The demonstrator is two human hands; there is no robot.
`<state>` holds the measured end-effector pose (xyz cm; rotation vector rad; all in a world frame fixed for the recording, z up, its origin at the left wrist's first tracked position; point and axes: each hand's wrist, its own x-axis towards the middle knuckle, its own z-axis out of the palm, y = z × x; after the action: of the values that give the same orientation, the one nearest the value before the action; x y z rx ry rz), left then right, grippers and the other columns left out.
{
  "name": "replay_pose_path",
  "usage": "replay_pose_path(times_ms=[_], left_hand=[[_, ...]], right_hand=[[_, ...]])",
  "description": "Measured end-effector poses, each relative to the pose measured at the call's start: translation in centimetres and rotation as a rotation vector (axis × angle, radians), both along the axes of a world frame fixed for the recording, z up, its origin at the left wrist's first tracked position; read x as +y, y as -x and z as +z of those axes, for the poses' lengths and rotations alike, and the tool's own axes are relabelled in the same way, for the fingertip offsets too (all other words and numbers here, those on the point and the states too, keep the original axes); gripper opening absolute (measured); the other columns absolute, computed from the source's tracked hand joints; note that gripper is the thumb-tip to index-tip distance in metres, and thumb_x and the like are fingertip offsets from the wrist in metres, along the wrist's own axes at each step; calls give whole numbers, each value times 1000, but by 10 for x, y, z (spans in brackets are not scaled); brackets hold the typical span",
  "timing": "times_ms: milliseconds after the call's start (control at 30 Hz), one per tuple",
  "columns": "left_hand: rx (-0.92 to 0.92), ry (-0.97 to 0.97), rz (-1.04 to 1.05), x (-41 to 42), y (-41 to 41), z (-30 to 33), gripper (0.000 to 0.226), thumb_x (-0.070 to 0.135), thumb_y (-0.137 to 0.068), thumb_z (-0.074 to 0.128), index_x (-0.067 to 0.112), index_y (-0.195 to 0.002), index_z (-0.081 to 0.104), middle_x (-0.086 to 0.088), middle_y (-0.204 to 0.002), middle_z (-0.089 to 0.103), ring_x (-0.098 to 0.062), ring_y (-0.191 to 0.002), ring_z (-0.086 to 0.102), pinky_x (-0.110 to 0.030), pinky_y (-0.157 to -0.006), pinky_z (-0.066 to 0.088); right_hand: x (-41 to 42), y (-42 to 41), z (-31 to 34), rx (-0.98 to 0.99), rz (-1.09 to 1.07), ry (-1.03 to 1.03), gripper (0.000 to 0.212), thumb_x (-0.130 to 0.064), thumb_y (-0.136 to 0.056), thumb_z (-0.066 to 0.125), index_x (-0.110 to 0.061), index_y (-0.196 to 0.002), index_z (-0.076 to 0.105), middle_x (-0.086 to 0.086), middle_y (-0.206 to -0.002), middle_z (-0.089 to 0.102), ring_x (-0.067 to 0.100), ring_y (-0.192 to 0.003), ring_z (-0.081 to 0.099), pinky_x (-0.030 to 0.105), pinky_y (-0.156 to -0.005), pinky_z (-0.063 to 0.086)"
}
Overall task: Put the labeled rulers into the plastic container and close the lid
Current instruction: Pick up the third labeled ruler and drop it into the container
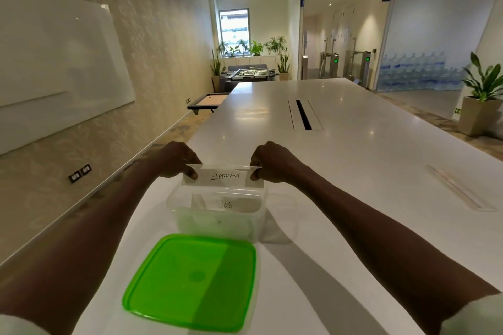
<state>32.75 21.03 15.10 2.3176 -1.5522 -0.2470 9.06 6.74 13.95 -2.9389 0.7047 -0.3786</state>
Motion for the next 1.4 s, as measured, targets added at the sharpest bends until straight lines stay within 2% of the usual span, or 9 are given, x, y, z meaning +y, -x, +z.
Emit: replay_pose_path(times_ms=[133, 267, 467, 533, 700, 833, 933, 1100, 1400], left_hand=[[4, -76, -10, 3, -6, -12, 41, 8, -64, 85, 12, -104, 74, -7, -106, 73, -21, -102, 66, -39, -98, 50], [-79, -194, -22, 3, -6, -25, 40, 16, -65, 86, 20, -103, 75, 1, -103, 74, -12, -96, 66, -24, -86, 48], [-198, -314, -4, 4, -3, -35, 38, 20, -58, 88, 27, -94, 76, 5, -96, 74, -11, -87, 66, -27, -80, 54], [-225, -361, -20, 2, -2, -37, 41, 21, -57, 89, 26, -96, 76, 5, -94, 74, -9, -81, 65, -19, -67, 49], [-235, -440, -48, -5, 1, -46, 41, 14, -58, 88, 21, -96, 77, 0, -94, 74, -13, -79, 66, -26, -77, 54], [-230, -467, -62, -9, 2, -54, 32, 8, -66, 83, 18, -95, 76, -2, -95, 74, -14, -78, 68, -20, -68, 50], [-217, -480, -65, -11, 2, -59, 27, 5, -71, 79, 14, -96, 76, -4, -96, 74, -15, -78, 68, -19, -63, 49], [-179, -458, -81, -13, 3, -63, 22, 0, -76, 72, 8, -97, 75, -10, -98, 74, -20, -84, 71, -16, -59, 49], [-90, -437, -43, -16, 4, -63, 19, -7, -77, 67, 1, -93, 74, -19, -100, 72, -27, -85, 72, -33, -79, 59]], right_hand=[[4, -8, -9, 45, 26, -24, 37, -29, -74, 81, -12, -107, 73, 8, -106, 72, 26, -97, 66, 41, -82, 57], [8, -15, -14, 175, 72, -24, 35, -34, -75, 79, -5, -96, 74, 10, -94, 74, 26, -93, 65, 42, -80, 57], [17, -26, -22, 279, 123, -62, 38, -35, -73, 82, -12, -102, 74, 6, -98, 72, 24, -93, 65, 37, -79, 57], [19, -29, -24, 311, 133, -61, 39, -36, -71, 83, -13, -101, 74, 4, -95, 72, 23, -91, 65, 35, -76, 56], [21, -37, -29, 403, 132, -73, 38, -35, -69, 84, -10, -96, 75, 5, -89, 72, 21, -82, 63, 29, -70, 52], [20, -41, -37, 441, 133, -67, 28, -28, -74, 81, -9, -94, 76, 7, -96, 75, 24, -87, 67, 28, -67, 51], [21, -44, -43, 478, 141, -42, 20, -22, -77, 76, -8, -92, 76, 10, -91, 74, 18, -74, 59, 27, -64, 47], [21, -46, -47, 522, 164, -1, 18, -19, -81, 70, -8, -94, 76, 10, -93, 74, 17, -74, 58, 27, -63, 47], [20, -46, -50, 516, 186, -65, 18, -18, -86, 68, -4, -94, 75, 10, -87, 70, 19, -78, 59, 27, -64, 47]])
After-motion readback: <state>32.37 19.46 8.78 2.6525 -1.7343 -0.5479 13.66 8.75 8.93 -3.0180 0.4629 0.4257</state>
